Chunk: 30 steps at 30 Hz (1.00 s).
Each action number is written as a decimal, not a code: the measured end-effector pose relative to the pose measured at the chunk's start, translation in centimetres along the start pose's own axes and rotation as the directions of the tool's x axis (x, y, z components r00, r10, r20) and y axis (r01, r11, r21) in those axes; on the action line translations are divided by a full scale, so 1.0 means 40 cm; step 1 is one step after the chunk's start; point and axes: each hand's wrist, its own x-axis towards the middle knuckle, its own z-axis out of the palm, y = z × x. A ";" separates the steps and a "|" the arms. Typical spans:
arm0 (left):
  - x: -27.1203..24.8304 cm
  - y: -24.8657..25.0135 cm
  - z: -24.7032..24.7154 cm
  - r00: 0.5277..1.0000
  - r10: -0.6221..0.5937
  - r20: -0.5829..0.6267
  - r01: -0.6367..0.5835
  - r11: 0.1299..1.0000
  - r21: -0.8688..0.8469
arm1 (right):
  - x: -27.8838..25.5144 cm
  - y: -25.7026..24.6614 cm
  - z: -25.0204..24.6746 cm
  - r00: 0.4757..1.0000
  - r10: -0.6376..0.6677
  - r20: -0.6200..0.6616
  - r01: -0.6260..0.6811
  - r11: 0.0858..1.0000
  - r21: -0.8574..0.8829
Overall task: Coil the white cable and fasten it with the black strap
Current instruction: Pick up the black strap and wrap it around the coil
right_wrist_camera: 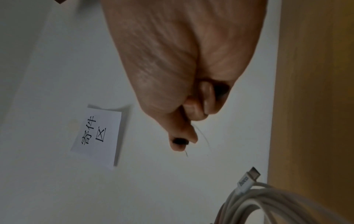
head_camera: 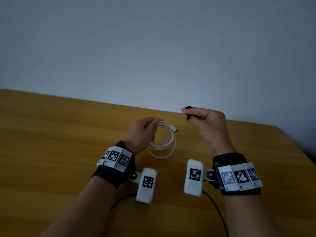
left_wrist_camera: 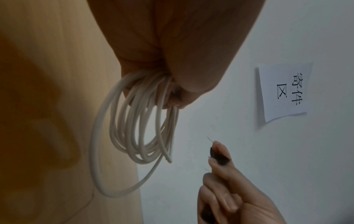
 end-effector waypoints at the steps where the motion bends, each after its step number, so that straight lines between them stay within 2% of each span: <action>1: 0.000 -0.001 0.000 1.000 -0.001 0.001 0.001 1.000 -0.002 | 0.000 -0.002 -0.001 1.000 0.018 0.016 -0.018 1.000 0.011; 4: -0.001 0.000 0.000 1.000 -0.001 0.004 0.001 1.000 -0.005 | 0.001 -0.006 -0.004 0.994 0.081 0.071 -0.087 0.992 0.093; 8: 0.001 -0.001 0.000 1.000 0.005 0.001 -0.005 1.000 -0.005 | -0.004 -0.002 0.006 0.999 0.027 0.031 -0.029 0.997 0.071; 14: 0.003 -0.004 -0.001 1.000 0.001 0.005 -0.001 1.000 -0.008 | 0.000 0.009 0.007 1.000 0.018 -0.003 -0.017 0.990 0.139; 19: 0.002 -0.007 0.001 1.000 0.009 0.013 -0.009 0.999 -0.031 | -0.002 0.001 0.001 0.997 0.041 0.068 -0.048 0.995 0.091; 23: 0.001 -0.008 0.002 0.999 0.035 0.033 -0.034 0.998 -0.048 | -0.006 -0.004 0.017 0.975 0.126 0.182 -0.169 0.956 0.238; 25: 0.002 -0.012 0.002 0.997 0.055 0.050 -0.051 0.997 -0.065 | -0.007 -0.001 0.020 0.964 0.121 0.235 -0.186 0.942 0.280; 30: 0.005 -0.015 0.007 0.993 0.094 0.071 -0.089 0.994 -0.067 | -0.006 -0.007 0.024 0.938 0.090 0.335 -0.180 0.952 0.248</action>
